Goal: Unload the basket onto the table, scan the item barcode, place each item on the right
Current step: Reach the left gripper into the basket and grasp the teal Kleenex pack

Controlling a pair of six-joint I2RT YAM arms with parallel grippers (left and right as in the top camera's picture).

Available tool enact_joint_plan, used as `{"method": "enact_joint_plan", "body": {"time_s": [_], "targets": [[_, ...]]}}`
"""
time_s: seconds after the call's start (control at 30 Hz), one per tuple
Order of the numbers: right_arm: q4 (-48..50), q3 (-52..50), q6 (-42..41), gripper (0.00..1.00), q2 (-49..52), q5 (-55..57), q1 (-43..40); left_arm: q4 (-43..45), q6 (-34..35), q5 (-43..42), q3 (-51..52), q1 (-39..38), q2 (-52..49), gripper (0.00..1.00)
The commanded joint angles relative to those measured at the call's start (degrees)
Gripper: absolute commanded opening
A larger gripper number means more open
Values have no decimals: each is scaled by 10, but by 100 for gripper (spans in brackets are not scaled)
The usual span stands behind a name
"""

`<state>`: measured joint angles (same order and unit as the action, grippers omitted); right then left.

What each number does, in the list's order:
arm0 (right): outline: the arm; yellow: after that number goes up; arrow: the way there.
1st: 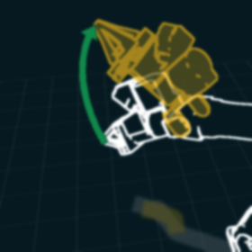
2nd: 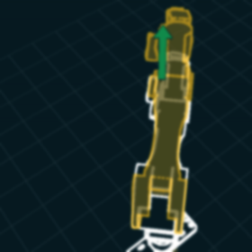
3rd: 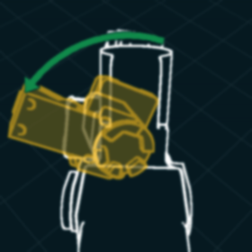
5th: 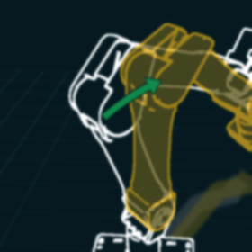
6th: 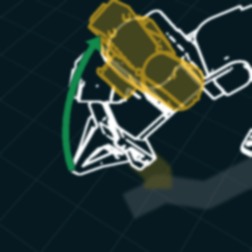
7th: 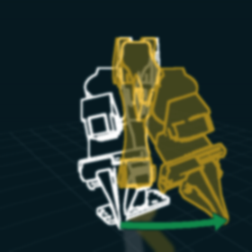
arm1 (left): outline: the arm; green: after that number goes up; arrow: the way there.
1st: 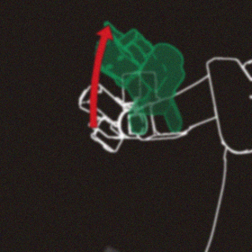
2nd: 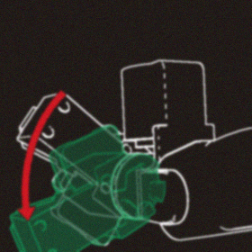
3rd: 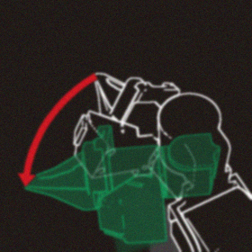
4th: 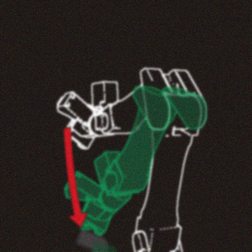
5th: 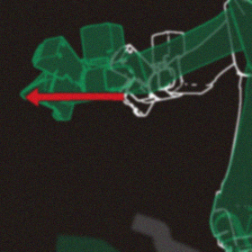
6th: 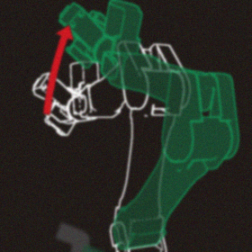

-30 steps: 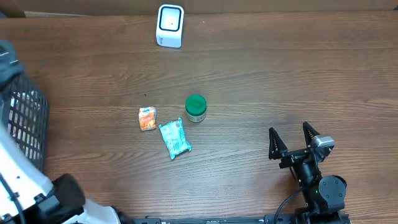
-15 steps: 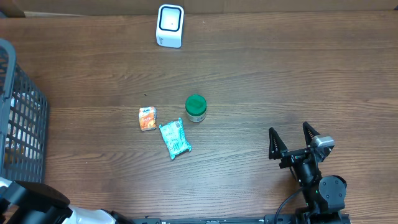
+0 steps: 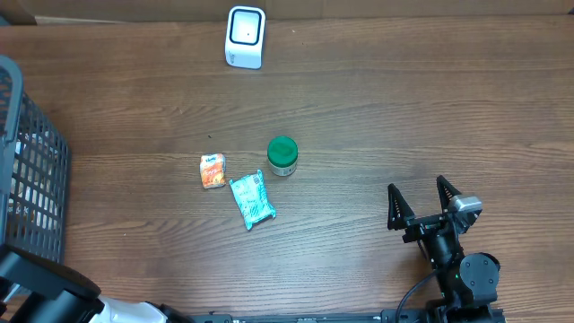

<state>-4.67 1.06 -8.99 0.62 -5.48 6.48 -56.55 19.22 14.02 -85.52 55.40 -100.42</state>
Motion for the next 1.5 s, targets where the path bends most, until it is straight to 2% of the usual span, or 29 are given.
{"method": "enact_joint_plan", "body": {"time_s": [0.0, 0.43, 0.67, 0.77, 1.13, 1.17, 1.23, 1.3, 1.43, 1.47], "targets": [[3, -6, 3, 100, -3, 7, 3, 16, -16, 30, 19, 3, 6, 95], [3, -6, 3, 100, -3, 7, 3, 67, -31, 106, 70, 19, 4, 95], [3, -6, 3, 100, -3, 7, 3, 102, -94, 99, 77, 42, -4, 93], [3, -6, 3, 100, -3, 7, 3, 108, -116, 100, 77, 48, -25, 91], [3, -6, 3, 100, -3, 7, 3, 130, -115, 97, 77, 87, -117, 82], [3, -6, 3, 100, -3, 7, 3, 132, -115, 92, 77, 89, -120, 80], [3, -6, 3, 100, -3, 7, 3, 139, -115, 76, 77, 93, -128, 67], [3, -6, 3, 100, -3, 7, 3, 148, -115, 61, 77, 94, -132, 38], [3, -6, 3, 100, -3, 7, 3, 152, -114, 49, 76, 90, -131, 4], [3, -6, 3, 100, -3, 7, 3, 150, -113, 43, 75, 89, -131, 4]]}}
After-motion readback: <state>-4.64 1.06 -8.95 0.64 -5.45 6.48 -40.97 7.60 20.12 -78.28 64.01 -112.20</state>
